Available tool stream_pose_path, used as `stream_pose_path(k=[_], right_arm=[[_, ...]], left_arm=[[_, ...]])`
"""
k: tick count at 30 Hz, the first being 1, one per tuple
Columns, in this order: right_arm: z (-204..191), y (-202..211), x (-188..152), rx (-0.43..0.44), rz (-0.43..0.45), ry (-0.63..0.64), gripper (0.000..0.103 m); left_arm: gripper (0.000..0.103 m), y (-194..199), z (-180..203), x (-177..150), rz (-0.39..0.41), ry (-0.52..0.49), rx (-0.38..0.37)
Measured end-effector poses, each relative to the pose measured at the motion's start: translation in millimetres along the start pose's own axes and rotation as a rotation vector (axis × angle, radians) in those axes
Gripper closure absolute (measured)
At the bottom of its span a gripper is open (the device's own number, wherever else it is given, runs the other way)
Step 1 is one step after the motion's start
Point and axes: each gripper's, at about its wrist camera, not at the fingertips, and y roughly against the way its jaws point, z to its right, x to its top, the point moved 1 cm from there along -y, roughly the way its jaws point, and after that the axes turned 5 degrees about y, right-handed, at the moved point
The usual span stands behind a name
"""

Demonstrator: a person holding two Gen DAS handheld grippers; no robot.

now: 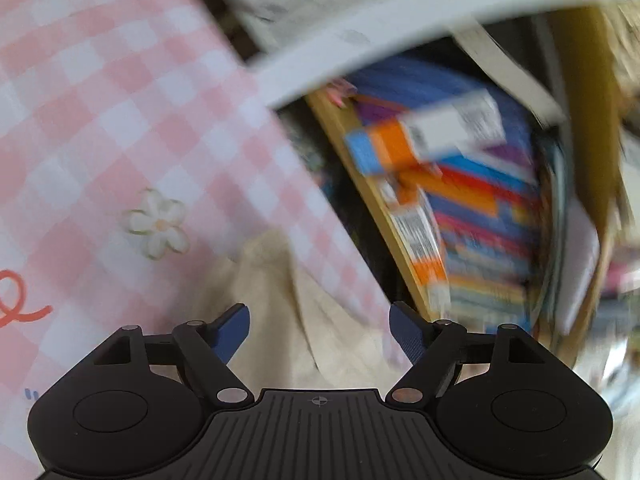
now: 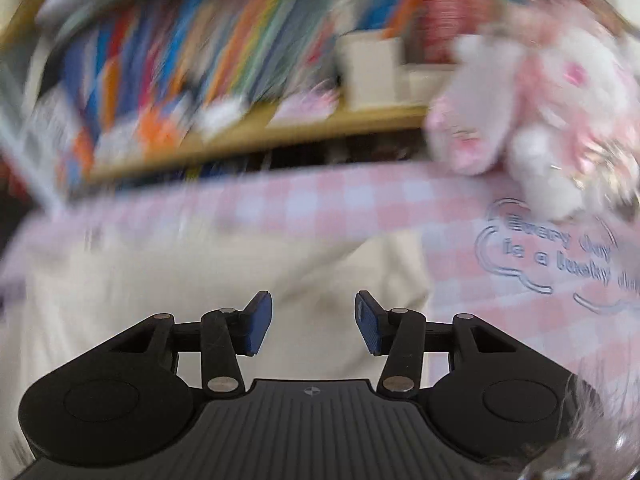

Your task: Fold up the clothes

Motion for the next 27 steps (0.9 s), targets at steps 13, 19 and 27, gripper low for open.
stream_pose_path(k=[13, 19, 27], right_arm=[[-134, -57, -26, -0.342, 0.123, 1.048, 0.051], [-104, -72, 49, -0.527, 0.164, 0.639, 0.050], [-87, -31, 8, -0.380, 0.120, 0.538, 0.042]], left_arm=[[0.026, -96, 104, -201, 0.039, -1.594, 0.478], [0.017, -127, 117, -214, 0.053, -1.777, 0.477], [0.014, -145, 128, -135, 0.005, -1.629, 0.470]])
